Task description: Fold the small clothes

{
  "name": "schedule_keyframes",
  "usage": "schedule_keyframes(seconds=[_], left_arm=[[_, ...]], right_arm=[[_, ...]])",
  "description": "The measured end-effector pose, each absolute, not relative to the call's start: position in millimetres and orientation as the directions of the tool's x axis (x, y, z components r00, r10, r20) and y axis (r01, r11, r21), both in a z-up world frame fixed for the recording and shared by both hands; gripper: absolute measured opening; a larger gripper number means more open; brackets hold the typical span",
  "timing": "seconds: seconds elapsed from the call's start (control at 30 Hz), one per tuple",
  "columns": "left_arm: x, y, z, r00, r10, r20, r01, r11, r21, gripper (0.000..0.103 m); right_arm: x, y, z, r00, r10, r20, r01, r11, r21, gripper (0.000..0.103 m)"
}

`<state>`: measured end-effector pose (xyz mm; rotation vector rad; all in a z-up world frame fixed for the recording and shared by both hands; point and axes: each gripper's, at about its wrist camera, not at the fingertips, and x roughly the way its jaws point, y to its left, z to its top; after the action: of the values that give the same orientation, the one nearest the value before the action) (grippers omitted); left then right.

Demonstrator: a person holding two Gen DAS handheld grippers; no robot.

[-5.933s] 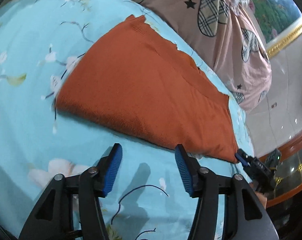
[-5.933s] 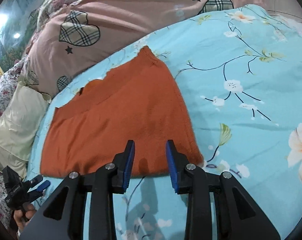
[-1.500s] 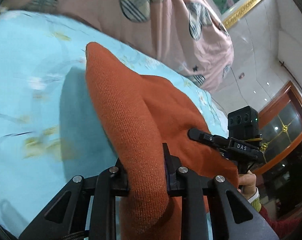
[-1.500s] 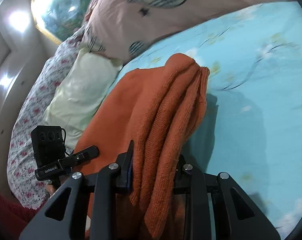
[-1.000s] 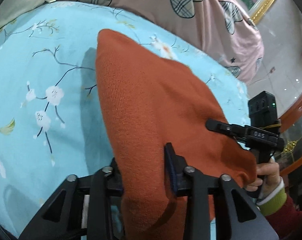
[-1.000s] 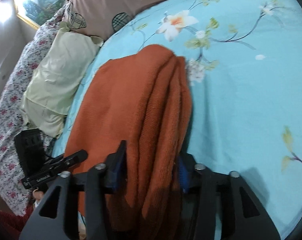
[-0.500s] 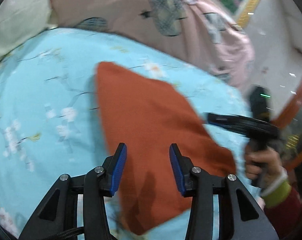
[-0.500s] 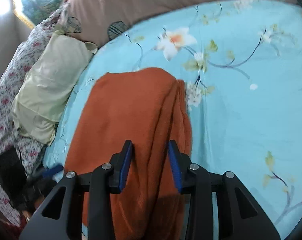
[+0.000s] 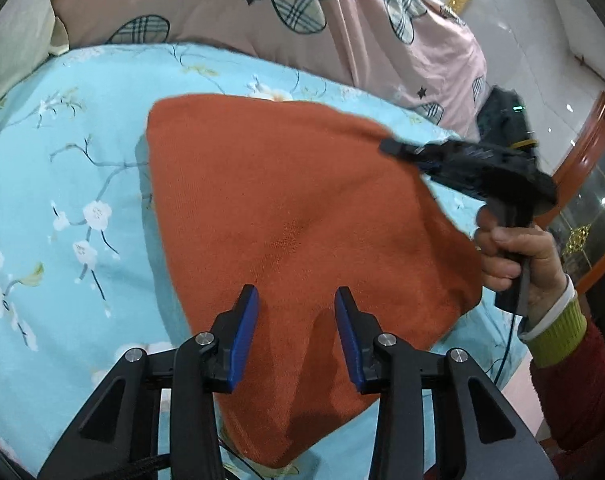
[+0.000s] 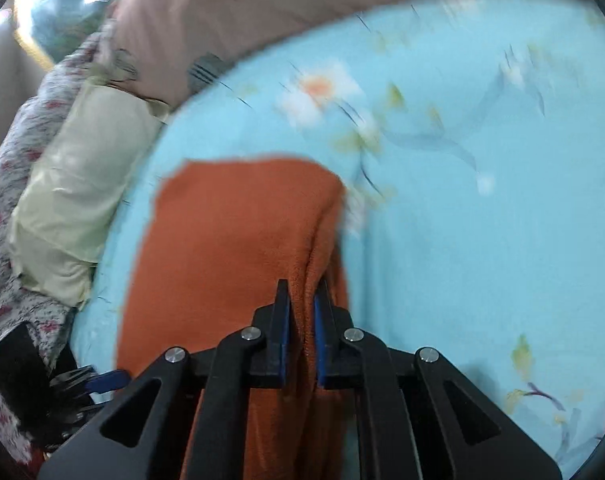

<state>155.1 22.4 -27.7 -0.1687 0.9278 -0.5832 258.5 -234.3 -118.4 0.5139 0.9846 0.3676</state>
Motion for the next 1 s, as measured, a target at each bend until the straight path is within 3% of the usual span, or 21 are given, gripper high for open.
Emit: schedule_keyframes(seconds=[0.17, 0.3, 0.43, 0.53, 0.6, 0.67, 0.73, 0.83, 1.0], left_arm=[[154, 13, -43, 0.457, -0.525, -0.718, 0.386, 0.844, -0.371, 0.039], [153, 6, -44, 0.467, -0.488, -0.738, 0.386, 0.863, -0.327, 0.039], [141, 11, -29, 0.479, -0.499, -0.722, 0.398, 0.857, -0.328, 0.039], [130, 16, -24, 0.461, -0.554, -0.693, 0.42, 0.824, -0.38, 0.039], [124, 15, -32, 0.442, -0.553, -0.706, 0.418, 0.823, -0.383, 0.039], [122, 17, -47, 0.425, -0.523, -0.739, 0.399, 0.841, -0.366, 0.035], [119, 23, -58, 0.419, -0.529, -0.738, 0.38, 0.84, -0.387, 0.023], [120, 34, -61, 0.41, -0.563, -0.718, 0.35, 0.824, -0.446, 0.019], [118, 29, -54, 0.426, -0.526, -0.736, 0.335, 0.848, -0.412, 0.018]], right_arm=[[259, -236, -113, 0.513, 0.488, -0.706, -0.036, 0.834, 0.55, 0.015], [235, -235, -71, 0.572, 0.395, -0.719, -0.033, 0.887, 0.46, 0.021], [192, -211, -44, 0.57, 0.521, -0.635, -0.159, 0.829, 0.536, 0.021], [173, -190, -73, 0.51, 0.453, -0.731, -0.129, 0.881, 0.456, 0.021], [168, -194, -102, 0.495, 0.399, -0.772, -0.082, 0.906, 0.416, 0.01], [161, -213, -113, 0.533, 0.44, -0.723, -0.054, 0.87, 0.49, 0.0], [162, -217, -112, 0.529, 0.449, -0.72, -0.045, 0.862, 0.505, 0.0], [162, -211, -108, 0.526, 0.427, -0.735, -0.052, 0.879, 0.473, 0.0], [138, -212, -83, 0.555, 0.42, -0.718, -0.077, 0.885, 0.458, 0.004]])
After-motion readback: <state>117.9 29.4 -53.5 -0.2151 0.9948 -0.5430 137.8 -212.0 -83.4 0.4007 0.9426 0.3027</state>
